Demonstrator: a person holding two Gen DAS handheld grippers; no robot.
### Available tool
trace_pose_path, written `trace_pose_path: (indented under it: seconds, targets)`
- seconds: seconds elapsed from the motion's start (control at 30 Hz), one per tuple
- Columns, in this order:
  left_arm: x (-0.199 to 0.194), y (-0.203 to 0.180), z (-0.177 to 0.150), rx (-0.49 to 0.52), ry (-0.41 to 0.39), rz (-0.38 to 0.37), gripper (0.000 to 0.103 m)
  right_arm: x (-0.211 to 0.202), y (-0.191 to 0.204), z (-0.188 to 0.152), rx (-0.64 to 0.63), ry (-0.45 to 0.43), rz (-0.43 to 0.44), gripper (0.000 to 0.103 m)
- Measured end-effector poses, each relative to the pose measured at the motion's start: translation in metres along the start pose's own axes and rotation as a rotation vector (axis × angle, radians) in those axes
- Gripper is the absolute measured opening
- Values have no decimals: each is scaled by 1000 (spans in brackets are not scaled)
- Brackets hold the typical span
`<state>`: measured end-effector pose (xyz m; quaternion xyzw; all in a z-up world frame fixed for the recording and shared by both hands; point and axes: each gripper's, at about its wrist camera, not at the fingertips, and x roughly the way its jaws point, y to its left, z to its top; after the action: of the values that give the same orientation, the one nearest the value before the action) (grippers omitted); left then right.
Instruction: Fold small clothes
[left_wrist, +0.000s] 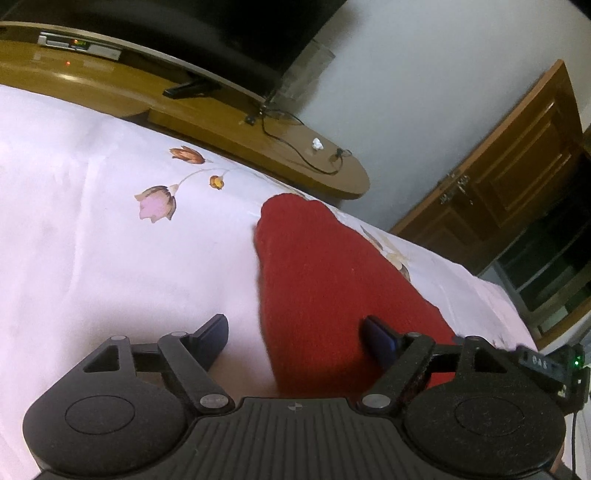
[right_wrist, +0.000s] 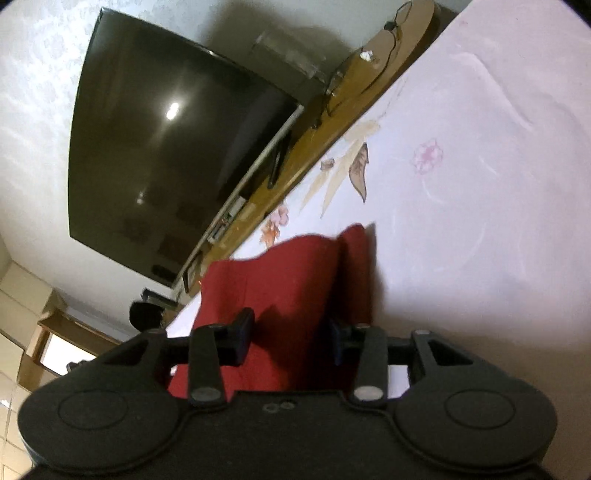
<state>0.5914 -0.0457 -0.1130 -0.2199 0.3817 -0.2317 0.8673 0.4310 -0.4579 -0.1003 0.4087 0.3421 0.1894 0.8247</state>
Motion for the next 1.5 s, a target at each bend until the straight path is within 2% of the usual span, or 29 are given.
trace_pose_path:
  seconds: [0.07,0.1,0.13,0.17,0.2,0.27,0.33,0.43,0.47,0.6,0.67,0.7,0.73,0.8,0.9,0.97,1.03,1.07,1.1,1.13,1.17,1.23,1.3,1.37,1.5]
  targets:
    - [-2,0,-3,0,-14,-3,78,2,0,4,3,-51,-5,39]
    - [-3,1,-5,-10,-22,-6,75,3,2,4,-13,-73,-19,35]
    - [-4,3,-6,-18,-28,-11,72,6,6,4,-38,-88,-49,13]
    - [-5,2,-7,-22,-35,-22,62,6,12,3,-79,-113,-84,10]
    - [-6,-1,-7,-13,-45,-22,59,1,25,0,-161,-169,-117,10]
    - [-5,-16,-7,62,-65,45,59,-5,50,-8,-314,-235,-177,9]
    - [4,-28,-4,97,-42,119,59,-6,64,-14,-421,-266,-249,9]
    - [17,-32,-3,120,-25,171,72,20,46,-16,-472,-195,-426,9]
    - [19,-30,-3,121,-27,178,75,22,40,-15,-449,-186,-417,9]
    - [18,-33,3,130,-3,188,76,23,41,-8,-433,-167,-417,11]
    - [11,-32,6,121,0,183,77,20,43,-7,-420,-159,-404,20]
    - [4,-31,6,110,-9,185,77,16,46,-7,-413,-165,-408,29]
    - [-6,-30,5,95,-22,178,77,8,51,-9,-413,-189,-406,32]
    - [-27,-28,-1,77,-38,148,77,-9,63,-16,-423,-237,-380,33]
    - [-52,-29,-20,83,-34,108,77,-34,83,-38,-480,-251,-324,32]
    - [-61,-29,-35,85,-22,86,77,-41,96,-56,-538,-221,-289,31]
    - [-59,-28,-43,82,-2,101,77,-39,107,-76,-627,-171,-273,29]
    - [-53,-25,-45,71,23,118,81,-33,111,-84,-681,-134,-291,25]
    - [-49,-24,-46,66,35,117,87,-22,110,-90,-728,-84,-358,21]
    - [-46,-25,-46,80,39,121,88,-12,104,-92,-746,-51,-453,20]
    - [-46,-26,-45,82,38,133,89,-10,94,-91,-732,-67,-508,22]
    - [-58,-32,-45,90,31,137,88,-20,87,-79,-602,-86,-482,26]
    - [-78,-36,-53,120,12,118,88,-38,97,-80,-581,-130,-482,31]
    - [-99,-32,-68,120,3,103,88,-63,101,-85,-526,-152,-415,31]
    - [-122,-13,-98,48,8,66,88,-102,87,-104,-359,-130,-328,32]
